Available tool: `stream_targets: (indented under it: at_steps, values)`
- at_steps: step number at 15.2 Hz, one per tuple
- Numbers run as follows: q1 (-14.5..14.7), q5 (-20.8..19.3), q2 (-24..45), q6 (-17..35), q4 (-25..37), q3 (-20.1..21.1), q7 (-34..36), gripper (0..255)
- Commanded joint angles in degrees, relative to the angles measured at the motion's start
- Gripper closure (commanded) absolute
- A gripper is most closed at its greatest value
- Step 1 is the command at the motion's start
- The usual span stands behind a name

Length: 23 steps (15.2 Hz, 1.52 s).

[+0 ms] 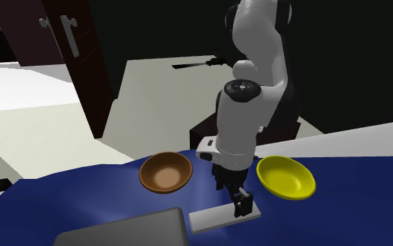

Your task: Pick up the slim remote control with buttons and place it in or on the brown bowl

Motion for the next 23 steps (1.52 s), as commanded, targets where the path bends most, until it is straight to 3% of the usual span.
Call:
stream_targets:
  at_steps: [1, 8, 15, 16, 23]
  values:
    - [0.7, -0.8, 2.8, 0.7, 1.8, -0.5, 1.1, 0]
    - [1.2, -1.8, 5.8, 4.4, 0.9, -1.1, 1.7, 0]
    - [1.2, -1.8, 5.8, 4.4, 1.0, -1.1, 1.7, 0]
    - [1.2, -1.8, 5.8, 4.4, 1.0, -1.1, 1.7, 255]
    - [1.1, -1.8, 5.7, 4.5, 0.9, -1.1, 1.7, 255]
